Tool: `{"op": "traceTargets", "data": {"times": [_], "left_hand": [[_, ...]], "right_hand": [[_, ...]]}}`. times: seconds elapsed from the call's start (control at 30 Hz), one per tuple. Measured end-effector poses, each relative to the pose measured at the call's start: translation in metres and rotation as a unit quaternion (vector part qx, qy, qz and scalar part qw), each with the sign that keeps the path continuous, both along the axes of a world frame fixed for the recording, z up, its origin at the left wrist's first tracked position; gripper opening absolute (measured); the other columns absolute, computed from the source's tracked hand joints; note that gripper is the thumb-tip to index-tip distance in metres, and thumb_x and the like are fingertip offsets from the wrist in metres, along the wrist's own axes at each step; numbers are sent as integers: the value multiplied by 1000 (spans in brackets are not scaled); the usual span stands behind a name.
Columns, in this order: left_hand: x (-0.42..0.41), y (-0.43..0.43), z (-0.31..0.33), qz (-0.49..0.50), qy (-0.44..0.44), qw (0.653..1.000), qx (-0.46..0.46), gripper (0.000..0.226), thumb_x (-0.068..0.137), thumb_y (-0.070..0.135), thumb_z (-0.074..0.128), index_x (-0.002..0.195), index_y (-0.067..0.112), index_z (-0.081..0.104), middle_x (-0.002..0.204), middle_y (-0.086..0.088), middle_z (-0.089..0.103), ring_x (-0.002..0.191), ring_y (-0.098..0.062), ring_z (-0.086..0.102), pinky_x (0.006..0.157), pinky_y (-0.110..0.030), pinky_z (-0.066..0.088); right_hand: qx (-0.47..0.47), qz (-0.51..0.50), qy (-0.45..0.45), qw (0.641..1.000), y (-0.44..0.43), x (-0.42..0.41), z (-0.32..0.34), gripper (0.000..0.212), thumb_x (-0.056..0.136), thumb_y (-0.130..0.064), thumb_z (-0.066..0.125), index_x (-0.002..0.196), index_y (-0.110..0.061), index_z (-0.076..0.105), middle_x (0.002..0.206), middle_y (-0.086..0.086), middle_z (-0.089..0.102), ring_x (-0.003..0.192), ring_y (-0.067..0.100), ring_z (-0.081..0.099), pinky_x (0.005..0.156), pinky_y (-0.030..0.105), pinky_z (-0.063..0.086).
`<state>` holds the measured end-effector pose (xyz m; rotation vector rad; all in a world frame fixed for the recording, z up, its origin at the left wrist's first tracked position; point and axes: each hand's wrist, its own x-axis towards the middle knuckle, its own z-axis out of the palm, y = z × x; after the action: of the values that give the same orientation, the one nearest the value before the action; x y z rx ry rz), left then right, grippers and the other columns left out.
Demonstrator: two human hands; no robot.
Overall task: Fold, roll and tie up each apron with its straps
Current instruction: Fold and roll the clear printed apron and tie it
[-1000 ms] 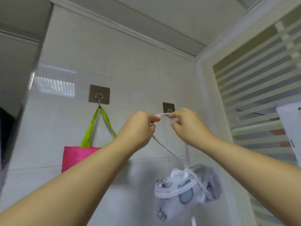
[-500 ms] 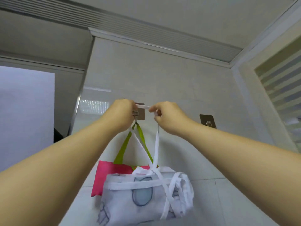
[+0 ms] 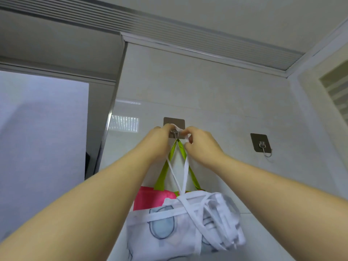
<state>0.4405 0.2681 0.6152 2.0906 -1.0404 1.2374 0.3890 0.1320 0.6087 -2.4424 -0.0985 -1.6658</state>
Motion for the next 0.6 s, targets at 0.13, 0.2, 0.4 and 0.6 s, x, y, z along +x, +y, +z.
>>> {"op": "traceTargets", "data": {"times": [0.13,0.2,0.4,0.6], "left_hand": [[0,1,-1,-19,-4,1000,-5,60,88,2,50,141,27,37,102,-6,45,89,-21,46,72,-24,33],[1,2,-3,-33,-6,999,-7,61,87,1,50,140,29,38,99,-4,44,88,-21,45,72,-25,32],[3,8,-14,-9,24,1000,1,39,90,9,56,127,17,52,116,-14,59,100,-26,55,67,-22,31],[-15,8,-54,-26,38,999,0,46,87,12,61,131,19,52,125,-9,53,108,-26,55,82,-23,38]], "right_hand": [[2,6,-6,1000,4,2,-4,46,86,-8,47,128,-26,53,103,8,64,95,29,59,82,38,50],[6,8,-3,1000,5,2,-5,49,85,-8,46,131,-25,50,102,9,64,95,29,59,82,39,51],[12,12,72,997,8,-9,-19,27,82,-10,55,106,-20,63,91,0,56,85,18,55,64,24,41],[41,66,89,993,16,-26,-67,19,80,-7,61,91,-22,59,73,-4,60,61,9,56,50,12,39]]}}
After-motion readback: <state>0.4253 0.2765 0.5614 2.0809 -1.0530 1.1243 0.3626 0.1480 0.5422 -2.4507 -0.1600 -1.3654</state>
